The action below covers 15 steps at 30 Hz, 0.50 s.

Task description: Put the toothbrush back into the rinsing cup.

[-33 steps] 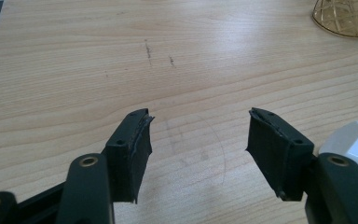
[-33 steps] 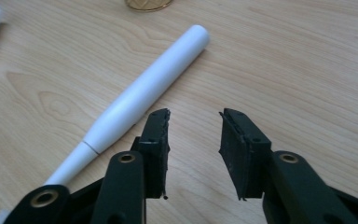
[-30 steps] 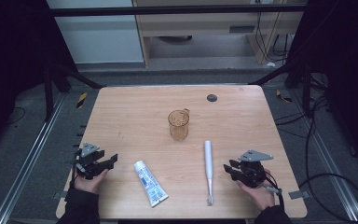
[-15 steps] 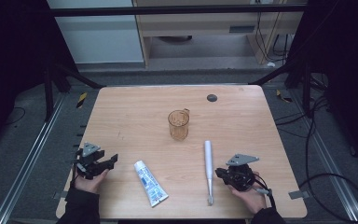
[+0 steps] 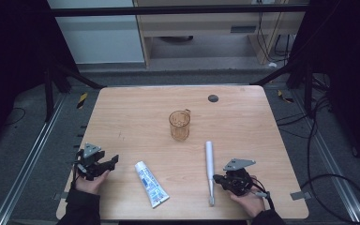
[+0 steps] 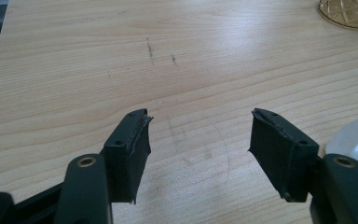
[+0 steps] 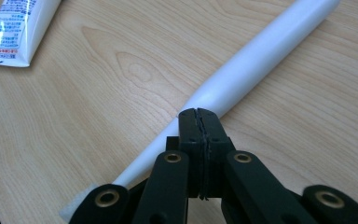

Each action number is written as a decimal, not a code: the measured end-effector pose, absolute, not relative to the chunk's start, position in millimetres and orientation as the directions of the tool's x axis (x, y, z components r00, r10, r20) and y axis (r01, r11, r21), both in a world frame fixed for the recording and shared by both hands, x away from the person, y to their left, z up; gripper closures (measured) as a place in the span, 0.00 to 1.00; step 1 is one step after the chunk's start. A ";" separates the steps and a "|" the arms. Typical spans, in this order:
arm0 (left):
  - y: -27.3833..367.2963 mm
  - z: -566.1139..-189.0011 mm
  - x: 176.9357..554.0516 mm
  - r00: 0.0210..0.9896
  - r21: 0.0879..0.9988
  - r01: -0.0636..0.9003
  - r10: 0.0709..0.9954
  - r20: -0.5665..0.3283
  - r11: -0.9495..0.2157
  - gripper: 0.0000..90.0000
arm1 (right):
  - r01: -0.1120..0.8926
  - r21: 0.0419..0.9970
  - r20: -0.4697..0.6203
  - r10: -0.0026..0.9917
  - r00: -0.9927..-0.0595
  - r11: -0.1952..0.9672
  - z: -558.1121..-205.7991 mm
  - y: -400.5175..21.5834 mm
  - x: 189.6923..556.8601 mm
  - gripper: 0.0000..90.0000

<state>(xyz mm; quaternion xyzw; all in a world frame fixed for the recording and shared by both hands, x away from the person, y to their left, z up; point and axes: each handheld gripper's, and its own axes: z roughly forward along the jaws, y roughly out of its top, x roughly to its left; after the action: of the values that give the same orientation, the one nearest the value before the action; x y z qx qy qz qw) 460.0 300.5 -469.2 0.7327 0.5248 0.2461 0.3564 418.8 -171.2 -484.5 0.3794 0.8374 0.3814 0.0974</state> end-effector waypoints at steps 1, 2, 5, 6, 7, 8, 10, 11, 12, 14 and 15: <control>300.5 -469.3 460.0 0.328 0.780 0.594 0.945 -0.014 -0.195 0.41 | 0.558 0.714 0.127 0.705 -0.697 0.423 -484.7 -171.0 419.0 0.99; 300.5 -469.3 460.0 0.327 0.781 0.594 0.945 -0.014 -0.194 0.41 | 0.560 0.711 0.131 0.703 -0.699 0.425 -484.5 -170.6 418.6 0.99; 300.5 -469.4 460.1 0.327 0.780 0.594 0.945 -0.013 -0.195 0.41 | 0.560 0.706 0.135 0.693 -0.708 0.434 -486.1 -168.5 418.0 0.99; 300.5 -469.5 460.0 0.327 0.780 0.594 0.945 -0.012 -0.196 0.41 | 0.559 0.706 0.136 0.691 -0.710 0.435 -486.2 -167.9 417.8 0.99; 300.4 -469.5 460.0 0.328 0.780 0.594 0.945 -0.012 -0.196 0.41 | 0.561 0.704 0.138 0.690 -0.710 0.436 -486.4 -167.3 417.5 0.99; 300.5 -469.5 460.1 0.328 0.780 0.594 0.945 -0.011 -0.197 0.41 | 0.557 0.705 0.135 0.688 -0.713 0.439 -486.8 -166.8 417.6 0.99; 300.5 -469.5 460.1 0.330 0.778 0.595 0.944 -0.009 -0.201 0.41 | 0.555 0.703 0.132 0.685 -0.717 0.445 -488.0 -166.0 417.8 0.99; 300.4 -469.5 460.0 0.330 0.778 0.595 0.944 -0.009 -0.201 0.41 | 0.558 0.700 0.135 0.685 -0.716 0.445 -488.3 -165.7 417.5 0.99; 300.2 -469.4 459.9 0.330 0.778 0.595 0.944 -0.008 -0.201 0.41 | 0.558 0.697 0.133 0.684 -0.717 0.449 -488.7 -165.6 417.4 0.99; 300.1 -469.4 459.8 0.330 0.778 0.595 0.944 -0.008 -0.202 0.41 | 0.561 0.696 0.137 0.683 -0.717 0.448 -489.1 -165.3 417.1 0.99; 299.9 -469.4 459.9 0.331 0.778 0.595 0.944 -0.007 -0.203 0.41 | 0.558 0.696 0.132 0.684 -0.718 0.452 -489.4 -165.3 417.1 0.99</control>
<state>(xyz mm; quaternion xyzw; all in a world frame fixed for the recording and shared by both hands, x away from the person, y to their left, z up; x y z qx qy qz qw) 459.9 299.9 -469.4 0.7351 0.5232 0.2470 0.3535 417.1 -165.3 -489.4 0.3661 0.8480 0.3740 0.0838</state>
